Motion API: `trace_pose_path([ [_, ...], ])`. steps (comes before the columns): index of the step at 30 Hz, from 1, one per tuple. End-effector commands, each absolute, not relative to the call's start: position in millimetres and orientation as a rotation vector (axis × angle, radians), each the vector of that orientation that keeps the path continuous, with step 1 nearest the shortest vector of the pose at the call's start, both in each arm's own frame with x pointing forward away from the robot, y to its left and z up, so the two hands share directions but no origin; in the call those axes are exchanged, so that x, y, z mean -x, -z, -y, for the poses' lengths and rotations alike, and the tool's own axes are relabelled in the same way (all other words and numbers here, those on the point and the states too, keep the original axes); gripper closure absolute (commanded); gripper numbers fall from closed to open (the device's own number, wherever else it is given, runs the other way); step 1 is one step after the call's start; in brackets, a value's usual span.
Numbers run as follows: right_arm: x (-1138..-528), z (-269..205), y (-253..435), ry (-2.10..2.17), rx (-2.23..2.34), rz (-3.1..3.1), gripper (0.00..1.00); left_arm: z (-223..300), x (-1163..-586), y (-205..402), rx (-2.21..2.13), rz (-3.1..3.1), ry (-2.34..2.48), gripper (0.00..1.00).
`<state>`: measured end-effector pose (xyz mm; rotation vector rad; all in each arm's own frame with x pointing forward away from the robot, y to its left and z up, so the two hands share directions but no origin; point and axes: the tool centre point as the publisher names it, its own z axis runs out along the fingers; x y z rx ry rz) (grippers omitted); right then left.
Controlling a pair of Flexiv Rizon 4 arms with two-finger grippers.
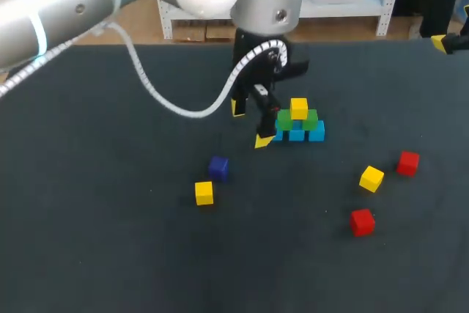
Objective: Place the blue cubes, place green cubes on the blue cubes, place the yellow cubes on the green cubes, then place the red cubes on the yellow cubes, and place purple cube on the red cubes.
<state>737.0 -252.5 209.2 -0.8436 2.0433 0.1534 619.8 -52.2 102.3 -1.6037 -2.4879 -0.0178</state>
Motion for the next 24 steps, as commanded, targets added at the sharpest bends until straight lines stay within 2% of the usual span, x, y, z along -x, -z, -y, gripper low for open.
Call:
trace_pose_path([
  [1, -739.5, 254.0, -208.5, -0.165, 0.85, -2.041, 0.0, 34.9, -601.6, -96.1, 1.717, 2.77, -0.085, 0.0],
  [24, -739.5, 254.0, -208.5, -0.165, 0.85, -2.041, 0.0, 6.9, -555.5, -68.0, 1.596, 2.776, -0.263, 0.0],
])
